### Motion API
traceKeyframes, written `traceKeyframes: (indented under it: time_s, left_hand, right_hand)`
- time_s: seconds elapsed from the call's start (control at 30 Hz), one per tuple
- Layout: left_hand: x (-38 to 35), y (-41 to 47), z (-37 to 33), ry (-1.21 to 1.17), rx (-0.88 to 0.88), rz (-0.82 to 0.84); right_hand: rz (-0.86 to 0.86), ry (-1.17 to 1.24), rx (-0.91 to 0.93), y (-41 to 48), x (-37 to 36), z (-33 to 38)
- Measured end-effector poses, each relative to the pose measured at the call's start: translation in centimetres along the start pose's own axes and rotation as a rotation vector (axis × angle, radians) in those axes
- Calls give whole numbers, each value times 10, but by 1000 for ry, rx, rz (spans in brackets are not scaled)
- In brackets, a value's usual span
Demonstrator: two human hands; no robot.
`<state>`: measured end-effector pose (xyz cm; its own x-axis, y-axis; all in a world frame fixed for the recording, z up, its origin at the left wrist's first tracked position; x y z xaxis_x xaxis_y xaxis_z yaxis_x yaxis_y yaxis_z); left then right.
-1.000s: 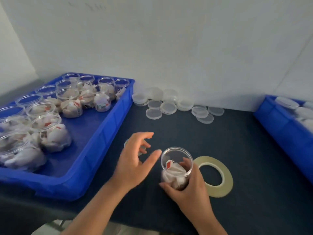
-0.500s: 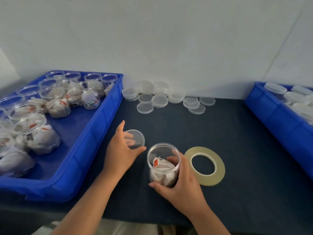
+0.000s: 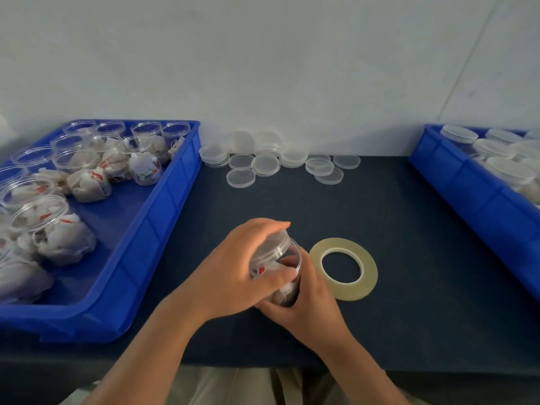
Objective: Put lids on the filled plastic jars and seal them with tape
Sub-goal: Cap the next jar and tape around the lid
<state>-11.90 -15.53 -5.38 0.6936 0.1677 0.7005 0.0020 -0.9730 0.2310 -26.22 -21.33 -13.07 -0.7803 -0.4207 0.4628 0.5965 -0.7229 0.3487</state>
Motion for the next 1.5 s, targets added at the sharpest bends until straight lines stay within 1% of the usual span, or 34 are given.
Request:
traceKeyframes:
  time_s: [0.07,0.13,0.23,0.33,0.4,0.5,0.6,0.83,1.03,1.13,1.23,1.37,1.5]
  left_hand:
    - [-2,4,-12,158,-13,1]
    - [-8,6,-21,357,15,31]
    - [-17,5,-33,620,22,72]
    - [-21,2,-36,735,69,134]
    - [-27,2,-40,783,112,142]
    - [-39,9,-48,805,166,91]
    - [-44,9,-47,832,207,80]
    - [-48,14,-44,847,252,32]
    - [-49,12,-48,849,264,39]
    - [-47,11,-46,827,215,87]
    - [-40,10,-43,799,121,166]
    - [-32,5,-39,763,12,242]
    - [-24,9,-29,584,-81,368]
  right_hand:
    - [-1,-2,6,1,-1,0]
    - [-13,-42,16,1,-2,0]
    - [-6,-21,-20,0,-2,-3]
    - [19,-46,-19,-3,-3,-4]
    - [32,-78,-12,-4,-4,-4]
    - [13,-76,-40,-4,-3,-4]
    - [0,-114,-29,-5,-2,-2]
    - [54,-216,-21,-3,-5,-6]
    - [32,-198,-26,-5,-2,-4]
    - [26,-185,-18,-6,-1,-1]
    - [32,-235,34,-4,-3,1]
    - [44,-134,3,-5,-4,-3]
    - [22,-81,8,-6,-2,-2]
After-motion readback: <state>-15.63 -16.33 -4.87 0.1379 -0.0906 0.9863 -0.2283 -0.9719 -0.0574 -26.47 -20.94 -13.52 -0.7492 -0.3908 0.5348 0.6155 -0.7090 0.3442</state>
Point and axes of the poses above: each hand's wrist, its own y-axis towards the middle knuckle, its own x-axis out of the back of the hand, z = x × y, the point moved 5 cm from there along y, towards the middle knuckle, and after that the axes turned 1 degree about z, right-handed, at the moved point
